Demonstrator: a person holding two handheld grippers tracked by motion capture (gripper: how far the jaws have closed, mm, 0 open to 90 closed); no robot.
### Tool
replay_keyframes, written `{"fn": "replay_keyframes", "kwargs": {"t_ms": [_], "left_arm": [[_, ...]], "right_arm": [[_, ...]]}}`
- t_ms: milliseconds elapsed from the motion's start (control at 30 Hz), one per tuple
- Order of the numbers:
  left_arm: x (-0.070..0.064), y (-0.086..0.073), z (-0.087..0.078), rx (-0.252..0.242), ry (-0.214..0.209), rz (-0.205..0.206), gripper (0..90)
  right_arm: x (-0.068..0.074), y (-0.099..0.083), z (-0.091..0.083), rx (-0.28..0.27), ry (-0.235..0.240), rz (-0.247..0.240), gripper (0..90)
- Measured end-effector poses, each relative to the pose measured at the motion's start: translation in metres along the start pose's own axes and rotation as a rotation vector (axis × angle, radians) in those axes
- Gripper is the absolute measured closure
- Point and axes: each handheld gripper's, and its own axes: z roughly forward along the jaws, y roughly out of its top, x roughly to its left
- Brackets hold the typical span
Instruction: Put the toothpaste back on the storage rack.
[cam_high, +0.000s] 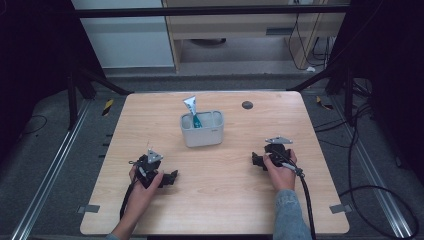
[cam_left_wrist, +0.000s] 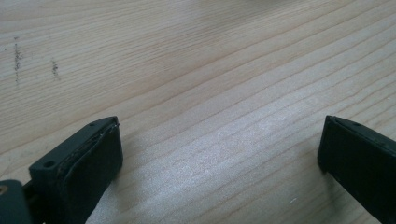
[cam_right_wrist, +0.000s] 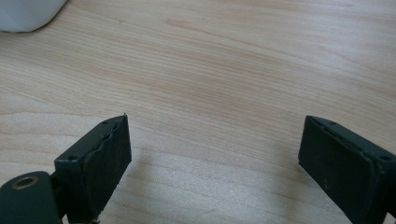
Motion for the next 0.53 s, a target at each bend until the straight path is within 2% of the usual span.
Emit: {"fn": "replay_keyframes", "kwargs": {"t_ms": [200, 367, 533], "left_arm": [[0.0000, 0.0001, 0.0002, 0.000, -0.001, 0.000, 0.0], [0.0000, 0.0001, 0.0002, 0.000, -0.001, 0.000, 0.0], [-0.0001, 0.0001, 0.0001, 0.000, -0.001, 0.000, 0.0]], "right_arm": [[0.0049, -0.0019, 0.0052, 0.014, 0.005, 0.001, 8.3], [0.0084, -0.0018, 0.0070, 0.030, -0.003, -0.019, 3.1], [0.0099, -0.0016, 0.0073, 0.043, -0.027, 0.020, 0.3]]}}
